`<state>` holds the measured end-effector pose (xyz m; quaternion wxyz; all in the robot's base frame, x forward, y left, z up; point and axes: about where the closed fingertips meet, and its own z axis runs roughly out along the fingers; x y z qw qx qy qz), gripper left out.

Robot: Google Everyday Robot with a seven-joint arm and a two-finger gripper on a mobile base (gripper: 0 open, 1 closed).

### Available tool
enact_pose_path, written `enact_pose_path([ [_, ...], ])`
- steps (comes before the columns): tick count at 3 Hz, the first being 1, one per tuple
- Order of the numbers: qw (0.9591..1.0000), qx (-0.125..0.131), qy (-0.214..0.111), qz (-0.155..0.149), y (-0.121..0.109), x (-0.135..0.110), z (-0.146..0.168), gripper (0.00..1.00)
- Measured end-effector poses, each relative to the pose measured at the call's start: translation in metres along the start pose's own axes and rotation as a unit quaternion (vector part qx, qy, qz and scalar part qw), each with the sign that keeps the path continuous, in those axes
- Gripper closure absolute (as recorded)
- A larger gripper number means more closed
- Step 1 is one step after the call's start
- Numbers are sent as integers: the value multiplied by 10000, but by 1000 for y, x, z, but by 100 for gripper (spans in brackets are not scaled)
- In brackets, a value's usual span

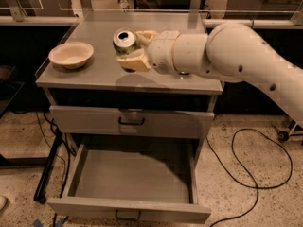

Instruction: Pick green can from middle drawer and place on counter

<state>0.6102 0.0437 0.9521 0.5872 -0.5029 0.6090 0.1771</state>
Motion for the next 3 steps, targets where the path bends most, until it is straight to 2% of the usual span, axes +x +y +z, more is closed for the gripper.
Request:
enact_pose_path([
  [2, 9995, -29, 184, 263, -62, 10, 5, 100],
  [3, 9977, -185, 276, 595, -77, 29, 13, 100],
])
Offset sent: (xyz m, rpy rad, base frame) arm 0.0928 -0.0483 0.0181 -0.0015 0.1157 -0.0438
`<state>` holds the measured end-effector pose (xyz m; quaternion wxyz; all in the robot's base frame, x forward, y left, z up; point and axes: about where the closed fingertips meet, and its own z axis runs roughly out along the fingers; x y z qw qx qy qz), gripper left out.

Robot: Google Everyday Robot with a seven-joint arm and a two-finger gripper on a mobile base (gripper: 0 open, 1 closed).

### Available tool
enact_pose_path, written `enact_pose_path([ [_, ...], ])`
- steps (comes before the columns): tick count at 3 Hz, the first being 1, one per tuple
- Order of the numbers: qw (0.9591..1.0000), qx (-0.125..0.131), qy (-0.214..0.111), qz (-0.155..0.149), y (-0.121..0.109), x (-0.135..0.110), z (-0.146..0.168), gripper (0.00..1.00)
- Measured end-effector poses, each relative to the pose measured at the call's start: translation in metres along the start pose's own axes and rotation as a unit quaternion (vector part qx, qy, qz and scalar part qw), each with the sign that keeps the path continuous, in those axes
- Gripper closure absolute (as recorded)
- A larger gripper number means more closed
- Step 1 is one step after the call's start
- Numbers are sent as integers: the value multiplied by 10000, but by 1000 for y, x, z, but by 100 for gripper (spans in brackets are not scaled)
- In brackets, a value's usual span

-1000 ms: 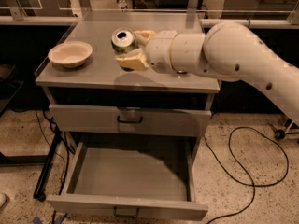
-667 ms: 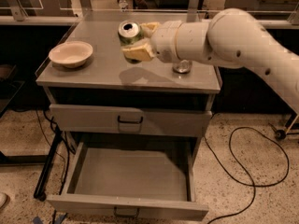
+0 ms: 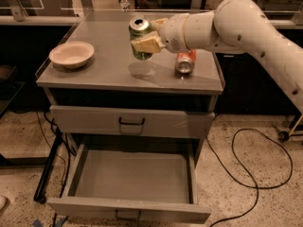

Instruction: Pick green can from middle drawer and place on counter

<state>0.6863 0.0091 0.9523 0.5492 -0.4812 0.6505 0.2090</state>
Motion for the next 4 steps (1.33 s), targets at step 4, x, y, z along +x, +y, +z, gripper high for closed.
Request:
enact_pose_path([
  [4, 9919, -870, 494, 787, 5, 63, 50, 100],
])
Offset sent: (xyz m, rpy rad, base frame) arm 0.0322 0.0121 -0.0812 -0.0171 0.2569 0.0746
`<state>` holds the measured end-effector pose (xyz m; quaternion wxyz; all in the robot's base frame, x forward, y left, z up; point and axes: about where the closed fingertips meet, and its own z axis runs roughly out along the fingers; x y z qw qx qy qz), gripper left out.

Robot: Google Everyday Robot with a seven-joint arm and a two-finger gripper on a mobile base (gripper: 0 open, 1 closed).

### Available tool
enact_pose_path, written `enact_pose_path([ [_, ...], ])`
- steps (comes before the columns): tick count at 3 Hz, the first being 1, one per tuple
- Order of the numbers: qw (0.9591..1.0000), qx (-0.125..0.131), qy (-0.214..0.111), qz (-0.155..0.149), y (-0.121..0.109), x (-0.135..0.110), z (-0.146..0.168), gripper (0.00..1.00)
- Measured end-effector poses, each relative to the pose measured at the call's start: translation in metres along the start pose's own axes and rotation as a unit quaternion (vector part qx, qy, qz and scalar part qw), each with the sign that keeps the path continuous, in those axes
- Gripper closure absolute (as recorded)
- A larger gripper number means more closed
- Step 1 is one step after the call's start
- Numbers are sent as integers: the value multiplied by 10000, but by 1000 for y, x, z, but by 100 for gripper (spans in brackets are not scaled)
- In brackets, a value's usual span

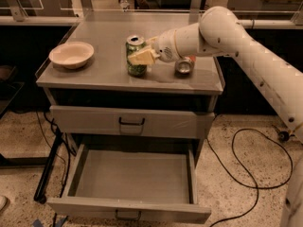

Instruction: Pick green can from middle drawer and place on counter

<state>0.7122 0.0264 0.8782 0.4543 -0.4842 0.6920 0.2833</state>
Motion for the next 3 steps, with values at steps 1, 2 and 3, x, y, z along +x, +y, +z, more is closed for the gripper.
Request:
enact_pose_path([
  [1, 10000, 0, 0, 0, 0, 0, 0, 81],
  [2, 10000, 0, 0, 0, 0, 0, 0, 58],
  [3, 10000, -1, 0, 0, 0, 0, 0, 36],
])
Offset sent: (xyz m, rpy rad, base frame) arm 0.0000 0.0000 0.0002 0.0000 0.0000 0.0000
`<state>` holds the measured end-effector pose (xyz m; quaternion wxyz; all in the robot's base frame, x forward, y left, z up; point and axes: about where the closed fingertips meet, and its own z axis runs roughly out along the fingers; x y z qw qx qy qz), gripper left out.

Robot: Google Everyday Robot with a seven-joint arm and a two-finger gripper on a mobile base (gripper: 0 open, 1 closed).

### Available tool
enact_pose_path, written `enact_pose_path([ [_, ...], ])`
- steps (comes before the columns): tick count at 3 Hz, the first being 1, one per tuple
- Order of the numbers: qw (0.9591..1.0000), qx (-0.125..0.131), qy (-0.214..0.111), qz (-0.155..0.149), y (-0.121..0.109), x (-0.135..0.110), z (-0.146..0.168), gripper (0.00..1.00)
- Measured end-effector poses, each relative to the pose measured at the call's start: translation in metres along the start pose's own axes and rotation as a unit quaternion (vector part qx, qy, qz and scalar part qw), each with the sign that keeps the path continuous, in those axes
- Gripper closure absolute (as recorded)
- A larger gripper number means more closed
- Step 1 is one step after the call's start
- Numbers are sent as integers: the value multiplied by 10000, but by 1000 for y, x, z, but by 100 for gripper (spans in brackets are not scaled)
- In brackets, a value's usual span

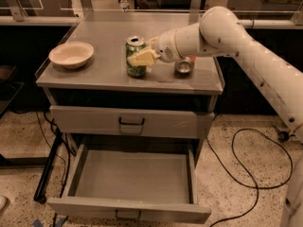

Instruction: Pick green can from middle drawer and place on counter

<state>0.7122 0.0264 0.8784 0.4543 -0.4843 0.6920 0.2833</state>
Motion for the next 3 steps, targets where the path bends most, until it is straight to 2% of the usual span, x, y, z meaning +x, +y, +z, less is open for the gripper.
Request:
enact_pose_path([
  [1, 10000, 0, 0, 0, 0, 0, 0, 13],
  [2, 10000, -1, 0, 0, 0, 0, 0, 0],
  [3, 10000, -1, 0, 0, 0, 0, 0, 0],
])
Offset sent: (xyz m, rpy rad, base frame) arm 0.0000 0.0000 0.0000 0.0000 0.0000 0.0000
